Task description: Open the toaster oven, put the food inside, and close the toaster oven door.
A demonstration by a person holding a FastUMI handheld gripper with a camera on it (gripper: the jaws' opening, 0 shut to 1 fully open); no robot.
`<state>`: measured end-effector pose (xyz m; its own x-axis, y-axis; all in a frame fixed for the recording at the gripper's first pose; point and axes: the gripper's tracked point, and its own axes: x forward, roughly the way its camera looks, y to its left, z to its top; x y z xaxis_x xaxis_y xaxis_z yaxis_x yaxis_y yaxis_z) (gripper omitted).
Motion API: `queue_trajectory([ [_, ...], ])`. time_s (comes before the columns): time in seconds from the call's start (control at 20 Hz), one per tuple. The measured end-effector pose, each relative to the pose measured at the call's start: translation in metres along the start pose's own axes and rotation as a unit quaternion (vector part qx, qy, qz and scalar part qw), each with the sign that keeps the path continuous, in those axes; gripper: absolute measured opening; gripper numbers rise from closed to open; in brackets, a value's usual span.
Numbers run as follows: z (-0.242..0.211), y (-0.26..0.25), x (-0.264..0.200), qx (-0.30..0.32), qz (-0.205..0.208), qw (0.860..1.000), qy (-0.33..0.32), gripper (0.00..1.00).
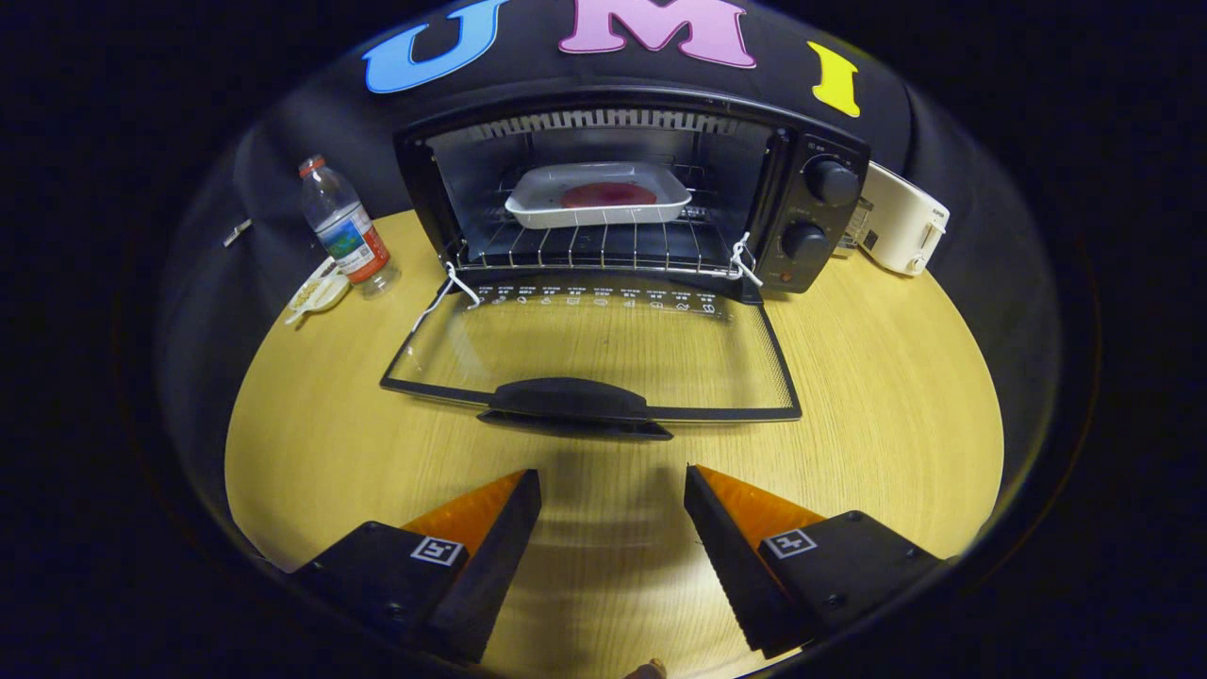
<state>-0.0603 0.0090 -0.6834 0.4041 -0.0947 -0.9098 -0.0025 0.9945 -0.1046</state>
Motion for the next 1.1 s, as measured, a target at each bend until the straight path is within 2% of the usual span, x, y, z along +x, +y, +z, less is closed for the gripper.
queue_trajectory([
  [0.25,0.009,-0.009,0.023,-0.003,-0.012,1.0,-0.003,0.99],
  [0.35,0.015,-0.007,0.029,0.001,-0.004,1.0,-0.004,0.99],
  [0.55,0.02,-0.006,0.025,-0.039,-0.001,0.999,-0.018,0.99],
  [0.75,0.03,-0.004,0.008,-0.043,0.006,0.999,-0.029,0.99],
  [0.9,0.044,-0.002,-0.012,-0.067,0.017,0.996,-0.063,0.99],
  [1.1,0.07,-0.004,-0.036,-0.044,0.023,0.992,-0.119,0.99],
])
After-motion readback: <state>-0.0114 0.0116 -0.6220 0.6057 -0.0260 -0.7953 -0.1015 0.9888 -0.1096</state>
